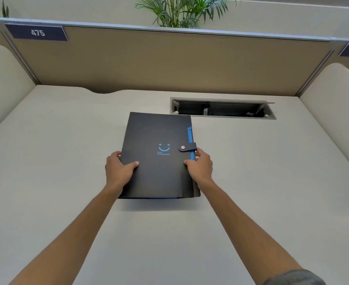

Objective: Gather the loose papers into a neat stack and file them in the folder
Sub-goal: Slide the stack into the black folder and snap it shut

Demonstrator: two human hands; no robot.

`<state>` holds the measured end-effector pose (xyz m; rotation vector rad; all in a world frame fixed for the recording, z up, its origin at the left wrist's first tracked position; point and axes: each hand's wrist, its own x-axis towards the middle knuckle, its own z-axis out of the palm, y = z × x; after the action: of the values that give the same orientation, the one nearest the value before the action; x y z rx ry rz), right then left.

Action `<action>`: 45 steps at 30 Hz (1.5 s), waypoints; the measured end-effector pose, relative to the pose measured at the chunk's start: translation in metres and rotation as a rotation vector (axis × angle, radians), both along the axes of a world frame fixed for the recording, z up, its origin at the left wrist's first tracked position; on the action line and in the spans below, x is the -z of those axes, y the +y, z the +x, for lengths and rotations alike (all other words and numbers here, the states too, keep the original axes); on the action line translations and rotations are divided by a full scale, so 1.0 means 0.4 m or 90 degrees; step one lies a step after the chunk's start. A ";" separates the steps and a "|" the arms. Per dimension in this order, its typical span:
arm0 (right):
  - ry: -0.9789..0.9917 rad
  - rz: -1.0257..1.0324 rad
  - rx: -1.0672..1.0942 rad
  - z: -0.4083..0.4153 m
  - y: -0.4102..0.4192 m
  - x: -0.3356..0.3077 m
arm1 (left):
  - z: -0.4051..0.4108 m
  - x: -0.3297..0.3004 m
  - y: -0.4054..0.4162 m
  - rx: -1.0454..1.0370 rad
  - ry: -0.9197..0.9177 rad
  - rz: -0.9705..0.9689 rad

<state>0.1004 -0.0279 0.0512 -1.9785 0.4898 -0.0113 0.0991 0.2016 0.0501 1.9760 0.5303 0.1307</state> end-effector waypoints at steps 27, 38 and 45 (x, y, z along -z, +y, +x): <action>0.043 -0.459 -0.286 0.360 0.174 0.083 | 0.361 0.102 0.170 0.130 0.049 0.371; 0.076 -0.556 -0.303 0.484 0.189 0.085 | 0.488 0.094 0.175 0.170 0.060 0.432; 0.109 -0.587 -0.320 0.560 0.193 0.081 | 0.557 0.080 0.174 0.181 0.081 0.456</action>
<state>0.3244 0.0493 0.0187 -2.9807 0.0562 0.2974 0.3219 0.2712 0.0182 2.7519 0.2909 0.0135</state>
